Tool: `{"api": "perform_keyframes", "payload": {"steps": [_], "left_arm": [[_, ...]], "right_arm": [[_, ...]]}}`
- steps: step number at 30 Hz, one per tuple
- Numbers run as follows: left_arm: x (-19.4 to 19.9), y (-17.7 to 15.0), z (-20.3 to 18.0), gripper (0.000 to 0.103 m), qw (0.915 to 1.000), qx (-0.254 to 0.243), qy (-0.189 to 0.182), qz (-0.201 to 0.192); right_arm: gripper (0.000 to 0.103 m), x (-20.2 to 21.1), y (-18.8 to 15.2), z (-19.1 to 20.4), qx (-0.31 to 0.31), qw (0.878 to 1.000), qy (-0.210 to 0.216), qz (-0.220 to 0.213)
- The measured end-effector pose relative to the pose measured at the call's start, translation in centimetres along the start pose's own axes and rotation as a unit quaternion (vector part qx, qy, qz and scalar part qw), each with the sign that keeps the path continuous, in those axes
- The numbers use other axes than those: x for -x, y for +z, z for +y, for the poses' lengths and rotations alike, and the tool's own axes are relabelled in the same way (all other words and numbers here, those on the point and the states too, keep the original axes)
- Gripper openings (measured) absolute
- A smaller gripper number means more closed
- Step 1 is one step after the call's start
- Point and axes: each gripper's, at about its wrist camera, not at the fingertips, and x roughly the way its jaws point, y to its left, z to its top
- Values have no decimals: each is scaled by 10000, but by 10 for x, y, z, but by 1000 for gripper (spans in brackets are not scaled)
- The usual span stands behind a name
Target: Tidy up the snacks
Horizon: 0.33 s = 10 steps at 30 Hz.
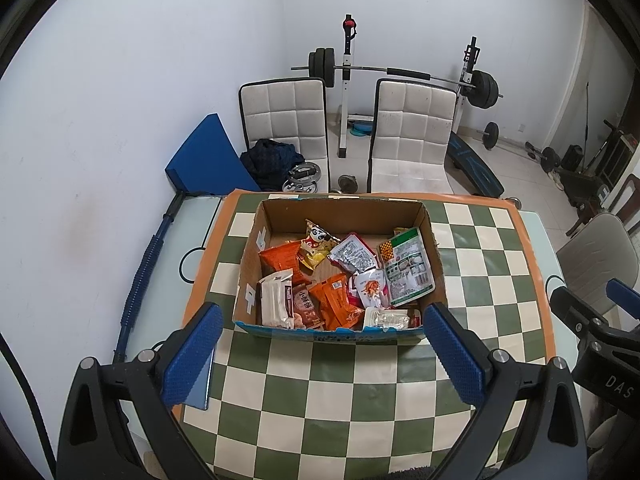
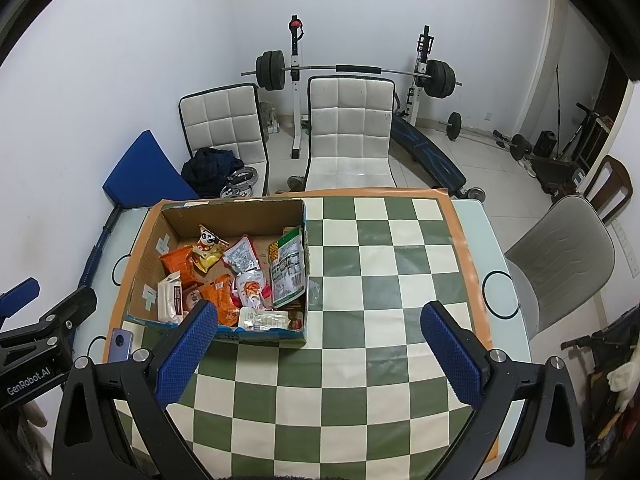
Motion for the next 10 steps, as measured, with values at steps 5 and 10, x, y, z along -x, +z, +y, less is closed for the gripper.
{"api": "perform_keyframes", "payload": {"steps": [5, 10], "left_arm": [[1, -1, 0, 103, 10000, -11, 35, -16], [6, -2, 4, 103, 10000, 2, 36, -41]], "right_arm": [[103, -1, 0, -1, 0, 10000, -7, -5], [103, 0, 0, -1, 3, 10000, -5, -4]]}}
